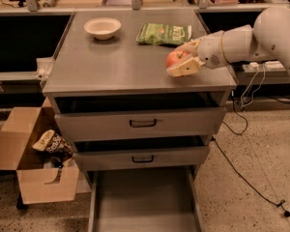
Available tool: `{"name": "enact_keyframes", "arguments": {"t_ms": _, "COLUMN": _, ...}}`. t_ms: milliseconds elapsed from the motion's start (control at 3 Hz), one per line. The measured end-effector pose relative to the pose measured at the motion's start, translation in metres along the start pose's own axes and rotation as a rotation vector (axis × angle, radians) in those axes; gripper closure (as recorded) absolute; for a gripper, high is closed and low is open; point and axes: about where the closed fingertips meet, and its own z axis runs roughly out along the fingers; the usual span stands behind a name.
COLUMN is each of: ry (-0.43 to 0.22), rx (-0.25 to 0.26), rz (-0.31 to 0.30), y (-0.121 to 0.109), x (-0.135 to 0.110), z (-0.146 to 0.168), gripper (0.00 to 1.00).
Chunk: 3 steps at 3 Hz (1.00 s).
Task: Pick apple from bottom drawer and place on counter
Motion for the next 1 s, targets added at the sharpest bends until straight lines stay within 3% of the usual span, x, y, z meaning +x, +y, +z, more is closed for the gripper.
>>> {"name": "enact_keyframes", "arguments": {"t_ms": 333, "ry": 0.024, "rx": -0.024, "rz": 0.061, "y": -0.026, "x": 0.003, "z": 0.017, "gripper": 1.0}}
{"name": "enact_keyframes", "arguments": {"t_ms": 1000, "ry": 0.012, "rx": -0.036, "rz": 0.138, "y": -0.045, "x": 0.011, "z": 0.032, "gripper": 1.0}}
